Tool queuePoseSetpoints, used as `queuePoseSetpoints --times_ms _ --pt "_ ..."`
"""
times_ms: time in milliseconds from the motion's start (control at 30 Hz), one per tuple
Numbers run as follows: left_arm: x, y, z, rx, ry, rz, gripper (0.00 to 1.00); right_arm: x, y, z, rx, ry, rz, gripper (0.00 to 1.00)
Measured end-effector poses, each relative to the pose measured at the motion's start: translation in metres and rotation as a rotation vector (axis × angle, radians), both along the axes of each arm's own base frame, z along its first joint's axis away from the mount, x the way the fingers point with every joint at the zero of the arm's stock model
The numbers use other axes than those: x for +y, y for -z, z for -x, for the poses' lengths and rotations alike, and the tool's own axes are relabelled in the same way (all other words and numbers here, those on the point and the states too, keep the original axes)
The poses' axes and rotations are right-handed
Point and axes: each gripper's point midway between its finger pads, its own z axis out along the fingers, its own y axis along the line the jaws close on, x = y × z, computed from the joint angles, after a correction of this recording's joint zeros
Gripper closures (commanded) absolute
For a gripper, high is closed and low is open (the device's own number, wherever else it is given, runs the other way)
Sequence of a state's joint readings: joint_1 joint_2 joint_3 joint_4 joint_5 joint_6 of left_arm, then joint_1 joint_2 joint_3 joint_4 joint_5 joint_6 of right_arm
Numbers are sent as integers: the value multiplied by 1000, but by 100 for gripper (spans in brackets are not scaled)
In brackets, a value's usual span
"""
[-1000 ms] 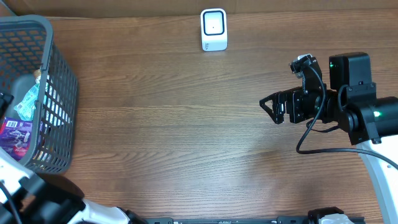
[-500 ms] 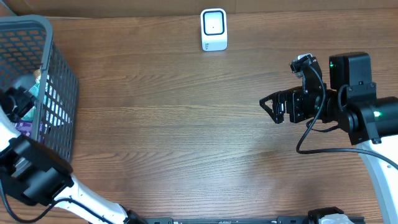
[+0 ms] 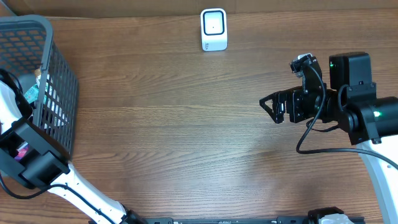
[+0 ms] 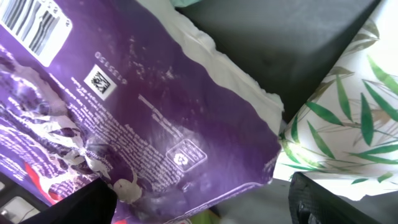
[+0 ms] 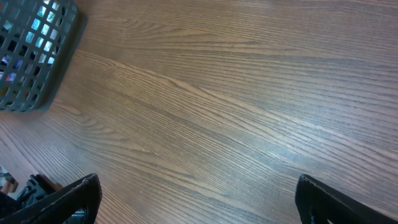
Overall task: Scan the item barcode
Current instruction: 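Reach the left gripper into the basket and grasp the purple box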
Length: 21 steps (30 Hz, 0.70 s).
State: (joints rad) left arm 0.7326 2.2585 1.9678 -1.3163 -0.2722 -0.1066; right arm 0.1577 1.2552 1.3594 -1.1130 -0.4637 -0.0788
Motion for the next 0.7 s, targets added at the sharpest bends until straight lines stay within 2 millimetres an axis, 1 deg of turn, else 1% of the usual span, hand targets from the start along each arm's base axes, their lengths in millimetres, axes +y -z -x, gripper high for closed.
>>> queuePoseSetpoints --times_ms 33,67,100,133,200,233,300,333,367,400,600,700 --pt "2 0 0 0 2 -8 34 0 0 0 1 0 0 0" --pt "3 0 -1 -1 -2 -13 47 0 1 -1 3 0 0 0" --pt "3 -1 0 2 4 -17 52 0 1 -1 5 0 0 0" --pt "4 -1 0 6 5 -22 54 0 3 -1 9 0 1 0" --pt "6 -1 0 6 0 -30 50 1 7 -4 24 0 3 0" --pt "6 -1 0 7 -2 -31 43 1 10 -5 35 1 5 0" --pt "6 -1 0 4 -9 -32 43 1 15 -8 52 0 8 0" --pt "6 -1 0 3 -11 -33 52 1 17 -8 58 0 9 0" --pt "6 -1 -1 0 -12 -35 80 1 19 -9 65 0 10 0" --pt "6 -1 -1 -3 -18 -34 96 2 20 -9 68 0 11 0" --pt "4 0 -2 -9 -15 -20 96 2 21 -10 73 0 11 0" --pt "-1 -5 0 -3 -13 3 96 2 21 -11 68 0 11 0"
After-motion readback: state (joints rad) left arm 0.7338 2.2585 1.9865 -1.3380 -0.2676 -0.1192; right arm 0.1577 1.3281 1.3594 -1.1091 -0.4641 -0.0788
